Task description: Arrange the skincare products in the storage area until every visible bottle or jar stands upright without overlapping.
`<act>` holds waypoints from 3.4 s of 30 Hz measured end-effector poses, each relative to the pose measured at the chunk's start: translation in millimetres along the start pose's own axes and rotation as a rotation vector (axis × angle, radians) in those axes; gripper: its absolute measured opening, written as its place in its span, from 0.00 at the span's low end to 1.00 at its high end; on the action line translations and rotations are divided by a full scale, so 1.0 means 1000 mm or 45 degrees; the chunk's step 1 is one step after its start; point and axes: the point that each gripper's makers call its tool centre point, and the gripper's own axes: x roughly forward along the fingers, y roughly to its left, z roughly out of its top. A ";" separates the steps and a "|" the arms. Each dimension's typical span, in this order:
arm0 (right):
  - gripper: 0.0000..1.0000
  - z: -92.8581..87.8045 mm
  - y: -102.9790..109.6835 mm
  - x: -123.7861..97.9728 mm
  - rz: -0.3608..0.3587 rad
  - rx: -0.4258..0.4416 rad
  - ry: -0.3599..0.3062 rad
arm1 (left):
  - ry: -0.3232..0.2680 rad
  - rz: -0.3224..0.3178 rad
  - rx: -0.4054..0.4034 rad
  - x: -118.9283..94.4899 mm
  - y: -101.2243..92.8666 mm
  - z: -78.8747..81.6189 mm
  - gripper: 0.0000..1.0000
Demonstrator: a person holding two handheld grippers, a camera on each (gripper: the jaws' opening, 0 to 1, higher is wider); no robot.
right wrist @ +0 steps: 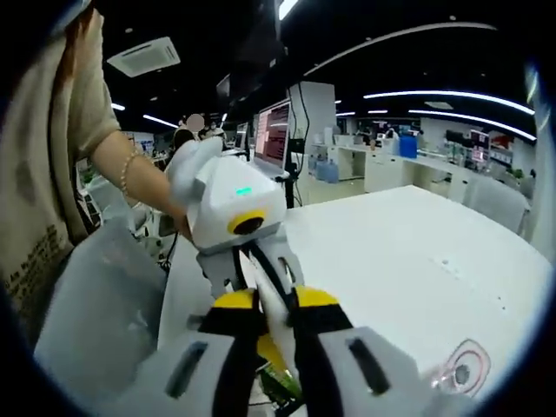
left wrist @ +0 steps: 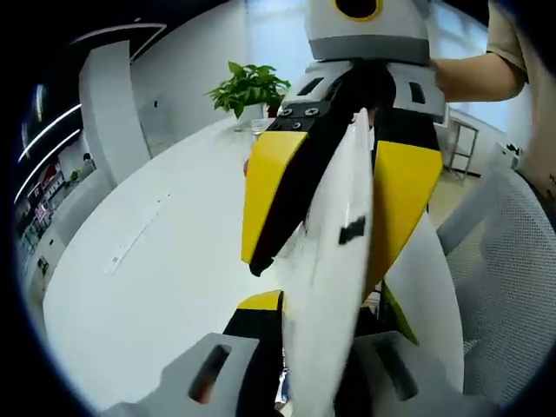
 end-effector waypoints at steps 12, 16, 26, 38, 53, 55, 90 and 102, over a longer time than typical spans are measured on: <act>0.13 0.006 0.004 0.001 0.018 0.018 -0.027 | 0.032 0.017 -0.039 -0.007 -0.004 -0.006 0.11; 0.13 0.005 -0.004 -0.015 -0.040 0.015 -0.027 | 0.027 0.011 -0.028 0.001 -0.002 0.003 0.11; 0.18 -0.012 -0.019 -0.073 -0.246 0.068 -0.020 | 0.135 -0.037 0.016 0.023 0.007 0.019 0.11; 0.18 -0.063 0.001 -0.108 -0.374 0.276 -0.016 | 0.421 -0.066 0.147 0.040 0.026 0.028 0.13; 0.21 -0.074 -0.002 -0.126 -0.466 0.363 -0.069 | 0.468 -0.089 -0.052 0.046 0.032 0.032 0.14; 0.21 -0.075 -0.002 -0.125 -0.469 0.367 -0.069 | 0.467 -0.094 -0.046 0.047 0.031 0.033 0.14; 0.25 -0.082 0.003 -0.128 -0.488 0.406 -0.063 | 0.406 -0.104 -0.026 0.043 0.037 0.039 0.32; 0.46 -0.077 0.009 -0.128 -0.512 0.413 -0.064 | 0.294 -0.047 -0.204 0.016 0.034 0.038 0.46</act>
